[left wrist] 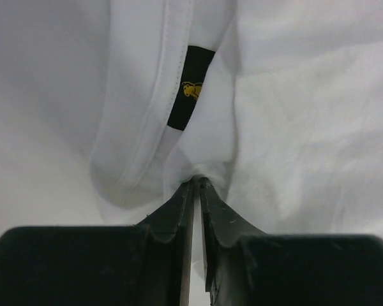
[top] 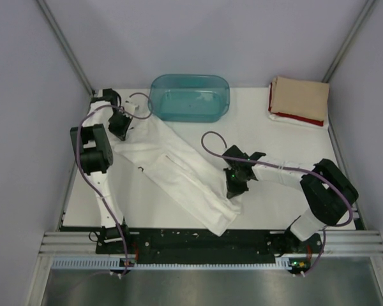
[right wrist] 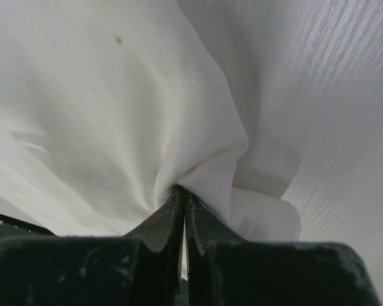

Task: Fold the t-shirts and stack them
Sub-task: Rotate the tshirt 45 degrees, then grab the bottom of the folded rectangular tshirt with both arms

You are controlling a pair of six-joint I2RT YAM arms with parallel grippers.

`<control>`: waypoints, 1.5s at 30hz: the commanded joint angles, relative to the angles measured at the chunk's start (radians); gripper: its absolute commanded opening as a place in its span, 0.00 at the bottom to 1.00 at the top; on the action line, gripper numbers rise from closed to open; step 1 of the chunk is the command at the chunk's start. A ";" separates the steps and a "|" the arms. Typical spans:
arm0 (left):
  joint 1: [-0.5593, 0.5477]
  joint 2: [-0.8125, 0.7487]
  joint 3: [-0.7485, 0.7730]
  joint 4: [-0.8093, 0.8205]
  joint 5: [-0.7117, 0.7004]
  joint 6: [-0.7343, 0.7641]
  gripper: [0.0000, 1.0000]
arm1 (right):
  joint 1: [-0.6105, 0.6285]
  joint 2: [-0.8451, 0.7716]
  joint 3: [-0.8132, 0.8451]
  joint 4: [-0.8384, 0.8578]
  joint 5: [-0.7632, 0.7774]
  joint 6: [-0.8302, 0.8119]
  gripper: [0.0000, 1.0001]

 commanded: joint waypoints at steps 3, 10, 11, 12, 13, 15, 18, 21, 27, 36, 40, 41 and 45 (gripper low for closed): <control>0.006 -0.163 -0.096 0.088 -0.023 -0.049 0.24 | 0.014 -0.094 0.068 -0.173 -0.083 -0.058 0.06; -0.050 -0.455 -0.253 -0.014 0.218 0.050 0.31 | -0.071 -0.203 0.278 -0.350 0.076 -0.242 0.57; -0.067 -0.533 -0.303 -0.028 0.240 0.078 0.32 | -0.122 -0.211 0.271 -0.356 0.076 -0.245 0.60; -0.098 -0.586 -0.355 -0.040 0.263 0.104 0.33 | -0.149 -0.218 0.260 -0.359 0.075 -0.245 0.62; -0.136 -0.647 -0.398 -0.056 0.281 0.130 0.33 | -0.200 -0.226 0.242 -0.359 0.054 -0.251 0.62; -0.251 -0.749 -0.489 -0.108 0.329 0.176 0.33 | -0.290 -0.234 0.199 -0.348 0.003 -0.256 0.62; -0.535 -0.885 -0.651 -0.113 0.389 0.225 0.34 | -0.363 -0.245 0.140 -0.299 -0.017 -0.267 0.62; -0.887 -0.965 -0.792 -0.039 0.338 0.218 0.41 | -0.375 -0.234 0.094 -0.272 -0.016 -0.273 0.62; -1.329 -0.863 -0.847 0.119 0.268 0.198 0.47 | -0.386 -0.209 -0.013 -0.192 -0.085 -0.256 0.64; -1.483 -0.734 -0.912 0.421 0.297 0.141 0.79 | -0.386 -0.154 -0.068 -0.120 -0.103 -0.236 0.64; -1.485 -0.694 -0.934 0.492 0.257 0.123 0.77 | -0.387 -0.120 -0.079 -0.097 -0.127 -0.241 0.64; -1.485 -0.683 -0.928 0.492 0.254 0.118 0.72 | -0.386 -0.116 -0.084 -0.089 -0.134 -0.239 0.64; -1.485 -0.645 -0.928 0.513 0.222 0.110 0.50 | -0.386 -0.103 -0.092 -0.081 -0.140 -0.241 0.63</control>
